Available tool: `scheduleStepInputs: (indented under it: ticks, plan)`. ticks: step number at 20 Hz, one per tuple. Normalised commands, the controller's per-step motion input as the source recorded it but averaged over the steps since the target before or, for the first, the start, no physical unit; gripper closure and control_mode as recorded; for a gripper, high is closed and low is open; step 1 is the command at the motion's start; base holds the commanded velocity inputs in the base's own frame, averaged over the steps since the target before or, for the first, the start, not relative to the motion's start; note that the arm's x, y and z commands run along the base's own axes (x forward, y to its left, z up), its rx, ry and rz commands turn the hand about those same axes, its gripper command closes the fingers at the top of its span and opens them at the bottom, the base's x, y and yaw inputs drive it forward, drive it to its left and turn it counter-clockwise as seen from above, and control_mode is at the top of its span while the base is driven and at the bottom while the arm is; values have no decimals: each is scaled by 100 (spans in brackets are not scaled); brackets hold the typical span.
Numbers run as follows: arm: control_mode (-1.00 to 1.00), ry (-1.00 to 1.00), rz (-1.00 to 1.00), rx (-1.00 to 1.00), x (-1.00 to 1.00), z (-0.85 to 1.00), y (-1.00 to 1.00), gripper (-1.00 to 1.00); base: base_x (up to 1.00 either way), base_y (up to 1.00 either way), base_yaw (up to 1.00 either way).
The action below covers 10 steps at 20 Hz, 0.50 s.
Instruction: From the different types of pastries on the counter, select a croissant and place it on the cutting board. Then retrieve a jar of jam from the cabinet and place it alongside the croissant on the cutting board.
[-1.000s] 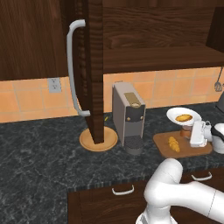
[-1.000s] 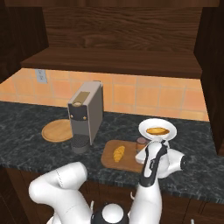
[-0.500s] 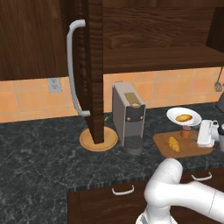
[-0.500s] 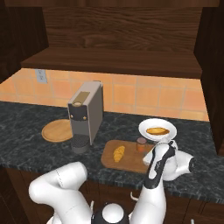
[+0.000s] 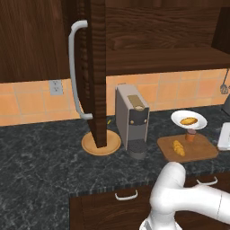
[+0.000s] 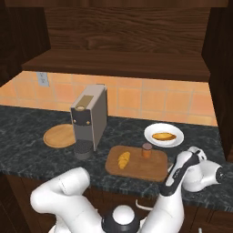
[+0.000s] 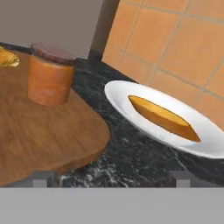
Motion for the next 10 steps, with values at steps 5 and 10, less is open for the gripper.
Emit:
scheduleStepInputs:
  ticks: [5, 10]
  plan:
    - [-100, 5, -43, 25, -48, -41, -100, -100, 0, 0, 0]
    - [-100, 12, -49, 26, -13, -13, -100, -100, 0, 0, 0]
